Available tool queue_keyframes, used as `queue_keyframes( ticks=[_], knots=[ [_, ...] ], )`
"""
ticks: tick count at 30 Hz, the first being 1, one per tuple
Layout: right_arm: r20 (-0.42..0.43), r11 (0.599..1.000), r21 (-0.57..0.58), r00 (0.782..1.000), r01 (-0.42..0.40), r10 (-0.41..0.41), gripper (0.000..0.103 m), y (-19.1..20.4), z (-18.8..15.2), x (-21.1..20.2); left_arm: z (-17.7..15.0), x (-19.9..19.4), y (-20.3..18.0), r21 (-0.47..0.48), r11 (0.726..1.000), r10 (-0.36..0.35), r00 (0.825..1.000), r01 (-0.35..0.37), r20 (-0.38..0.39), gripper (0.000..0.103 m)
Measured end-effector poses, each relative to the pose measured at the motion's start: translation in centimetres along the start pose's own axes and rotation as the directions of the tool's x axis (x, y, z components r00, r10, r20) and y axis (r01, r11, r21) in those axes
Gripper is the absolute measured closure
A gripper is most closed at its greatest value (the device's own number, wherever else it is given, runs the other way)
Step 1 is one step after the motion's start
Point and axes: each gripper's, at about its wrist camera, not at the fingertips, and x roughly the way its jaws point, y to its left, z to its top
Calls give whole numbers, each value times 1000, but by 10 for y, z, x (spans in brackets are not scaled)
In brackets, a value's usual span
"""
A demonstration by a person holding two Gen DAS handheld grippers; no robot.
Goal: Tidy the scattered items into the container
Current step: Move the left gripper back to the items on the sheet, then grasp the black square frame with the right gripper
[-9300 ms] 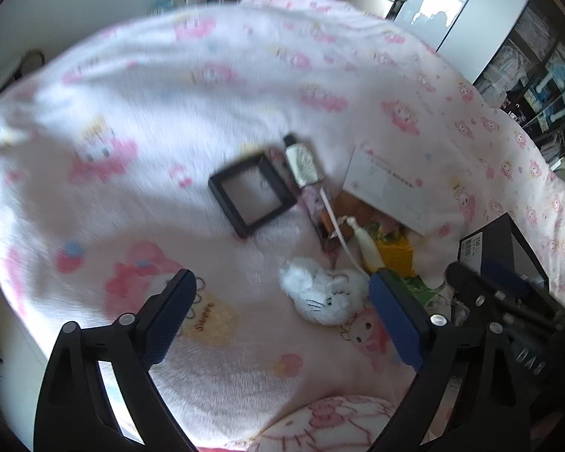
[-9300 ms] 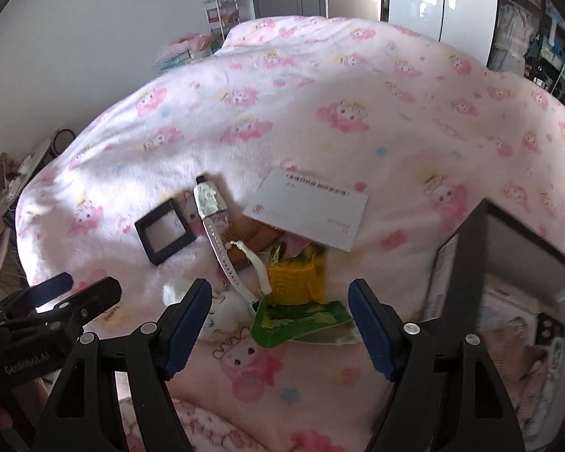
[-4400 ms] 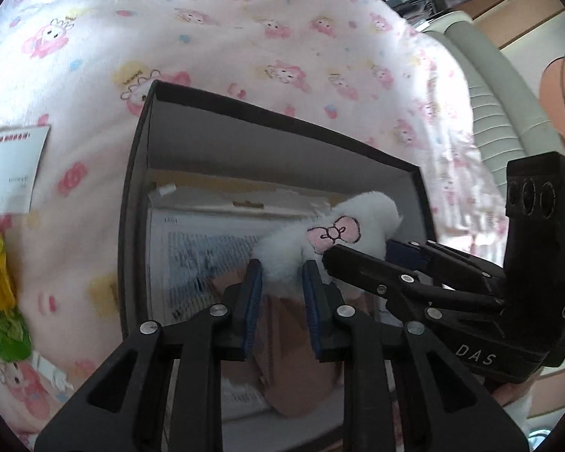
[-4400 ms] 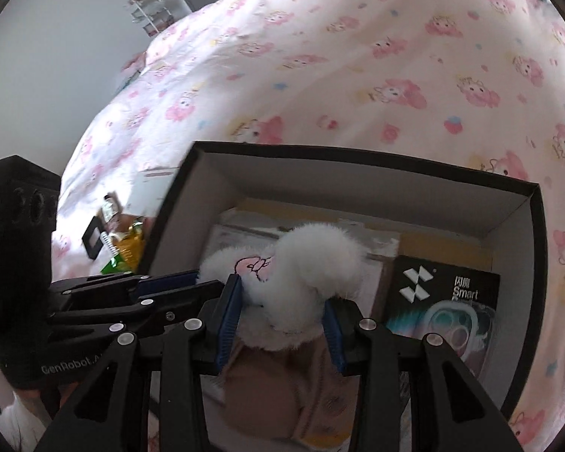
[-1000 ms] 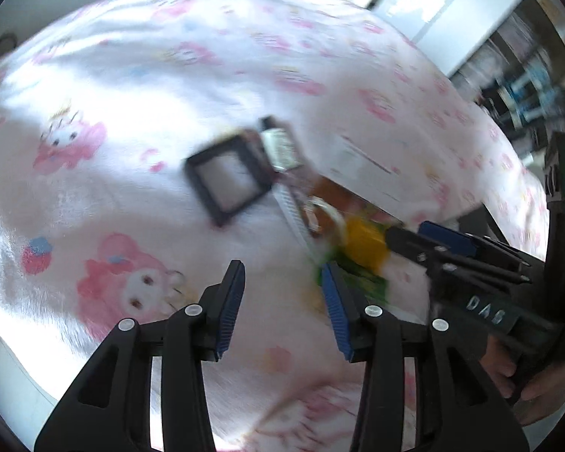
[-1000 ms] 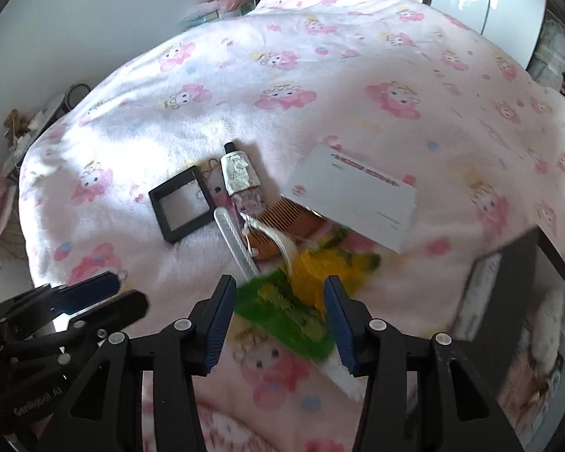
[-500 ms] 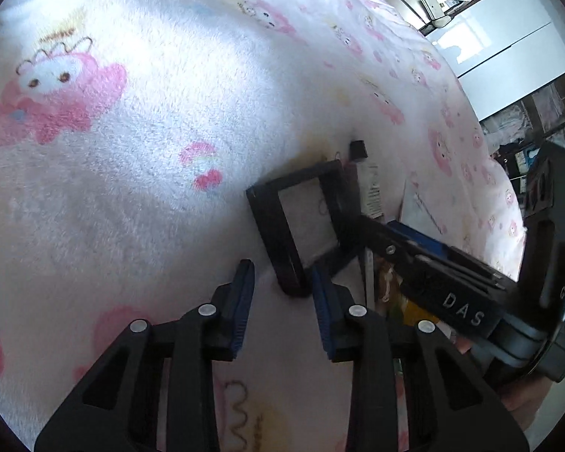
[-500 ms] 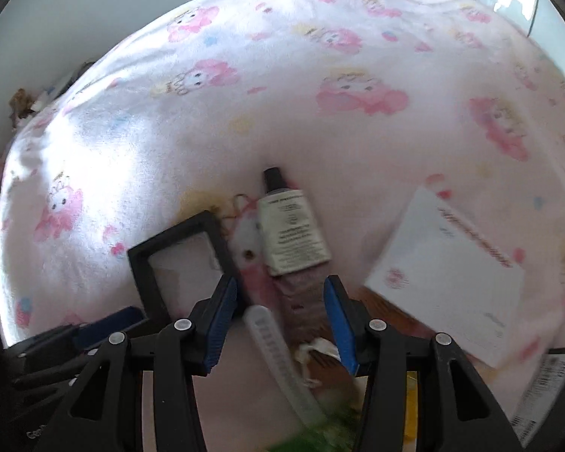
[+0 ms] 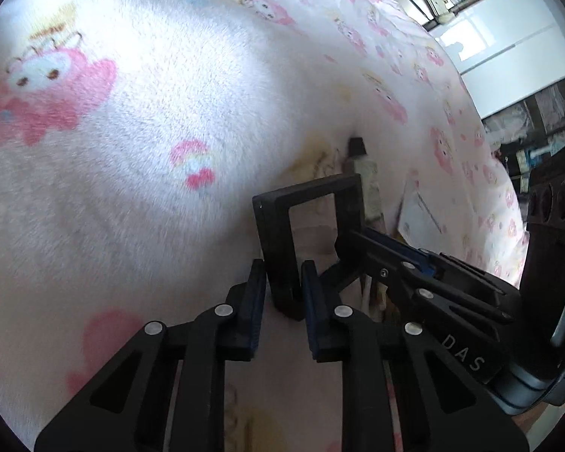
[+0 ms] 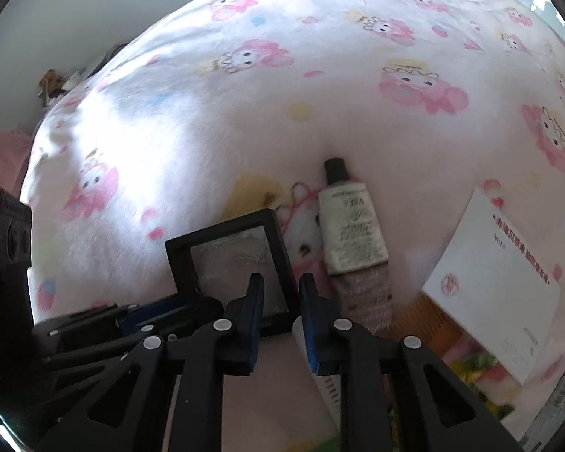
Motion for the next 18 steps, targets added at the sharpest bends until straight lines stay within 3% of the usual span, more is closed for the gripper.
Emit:
queue_keyframes(
  ticks=[3, 5, 9, 12, 15, 18],
  knots=[
    [14, 1000, -8, 1000, 8, -7, 85, 8, -14, -20, -13, -16, -8, 33, 999, -9, 1000, 10, -26, 85],
    [20, 1000, -11, 1000, 18, -18, 85, 12, -24, -38, -24, -21, -12, 41, 998, -48, 995, 52, -85, 85],
    [-27, 999, 16, 999, 48, -48, 84, 5, -58, -51, -41, -22, -25, 97, 993, -57, 987, 72, -150, 85],
    [-56, 998, 68, 998, 5, -1, 85, -6, -77, -48, -45, -21, -25, 101, 993, -47, 987, 63, -151, 85],
    [-52, 985, 151, 994, -89, 98, 85, -22, -82, -45, -41, -21, -27, 129, 992, 7, 996, 5, -94, 85],
    [-40, 983, 153, 994, -97, 104, 85, -20, -75, -43, -32, -13, -24, 113, 994, 17, 995, -6, -94, 84]
  ],
)
